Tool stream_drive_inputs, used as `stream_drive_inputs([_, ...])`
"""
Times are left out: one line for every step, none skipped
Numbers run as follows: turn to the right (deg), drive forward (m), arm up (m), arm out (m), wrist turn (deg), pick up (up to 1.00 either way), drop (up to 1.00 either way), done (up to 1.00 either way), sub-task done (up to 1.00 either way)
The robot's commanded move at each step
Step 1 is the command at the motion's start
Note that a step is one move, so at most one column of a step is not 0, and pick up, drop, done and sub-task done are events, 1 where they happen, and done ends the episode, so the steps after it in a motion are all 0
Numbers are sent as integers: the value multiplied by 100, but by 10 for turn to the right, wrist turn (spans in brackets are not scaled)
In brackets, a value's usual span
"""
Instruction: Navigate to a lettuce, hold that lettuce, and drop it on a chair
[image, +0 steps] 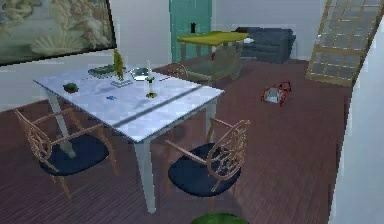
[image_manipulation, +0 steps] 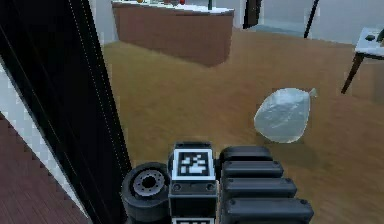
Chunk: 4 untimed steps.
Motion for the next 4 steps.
stream_drive_inputs([0,25,0,0,0,0,0,0,0])
stream_drive_inputs([270,0,0,0,0,0,0,0,0])
stream_drive_inputs([0,40,0,0,0,0,0,0,0])
stream_drive_inputs([-90,0,0,0,0,0,0,0,0])
